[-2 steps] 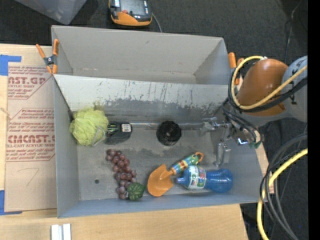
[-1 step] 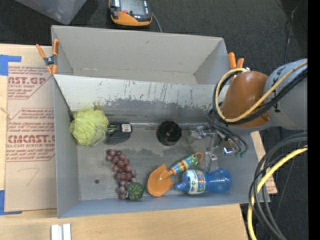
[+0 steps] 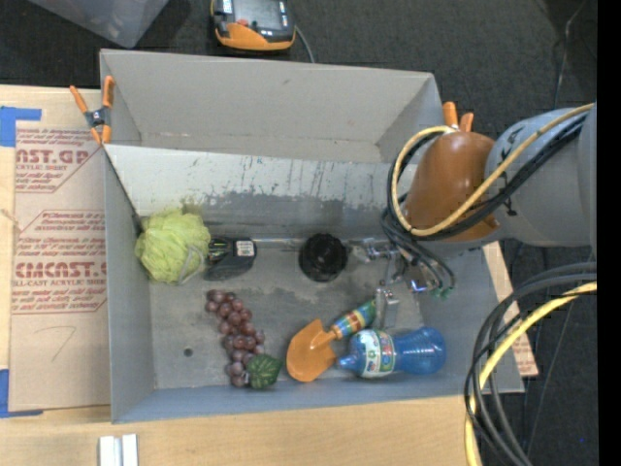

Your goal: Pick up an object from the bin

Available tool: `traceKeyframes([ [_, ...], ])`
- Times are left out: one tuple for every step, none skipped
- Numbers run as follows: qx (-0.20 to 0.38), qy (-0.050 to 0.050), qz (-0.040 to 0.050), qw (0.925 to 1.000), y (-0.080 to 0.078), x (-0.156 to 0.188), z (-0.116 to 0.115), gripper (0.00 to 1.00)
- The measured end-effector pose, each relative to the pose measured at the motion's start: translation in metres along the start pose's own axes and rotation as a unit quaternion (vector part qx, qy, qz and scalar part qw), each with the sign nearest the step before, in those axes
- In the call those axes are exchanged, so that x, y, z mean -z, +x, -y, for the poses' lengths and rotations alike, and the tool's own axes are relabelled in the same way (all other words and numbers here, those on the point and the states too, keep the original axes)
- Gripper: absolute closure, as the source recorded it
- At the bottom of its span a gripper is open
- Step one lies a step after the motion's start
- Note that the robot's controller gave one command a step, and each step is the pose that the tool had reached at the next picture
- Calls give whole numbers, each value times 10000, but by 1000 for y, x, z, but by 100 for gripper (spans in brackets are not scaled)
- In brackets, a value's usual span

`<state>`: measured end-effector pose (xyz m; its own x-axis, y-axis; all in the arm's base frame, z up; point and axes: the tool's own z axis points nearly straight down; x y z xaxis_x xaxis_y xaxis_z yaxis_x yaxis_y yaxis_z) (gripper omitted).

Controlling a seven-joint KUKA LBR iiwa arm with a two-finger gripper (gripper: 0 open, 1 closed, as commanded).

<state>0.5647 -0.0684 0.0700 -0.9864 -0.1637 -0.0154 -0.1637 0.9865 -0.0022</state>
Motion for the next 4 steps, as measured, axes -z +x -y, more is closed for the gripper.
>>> traceKeyframes([
  [184, 12, 2, 9998, 2, 1, -2, 0],
  [1772, 3, 9, 9842, -4, 3, -71, 100],
  [1771, 3, 9, 9842, -4, 3, -71, 100],
  [1827, -11, -21, 9832, -3, 16, -69, 100],
])
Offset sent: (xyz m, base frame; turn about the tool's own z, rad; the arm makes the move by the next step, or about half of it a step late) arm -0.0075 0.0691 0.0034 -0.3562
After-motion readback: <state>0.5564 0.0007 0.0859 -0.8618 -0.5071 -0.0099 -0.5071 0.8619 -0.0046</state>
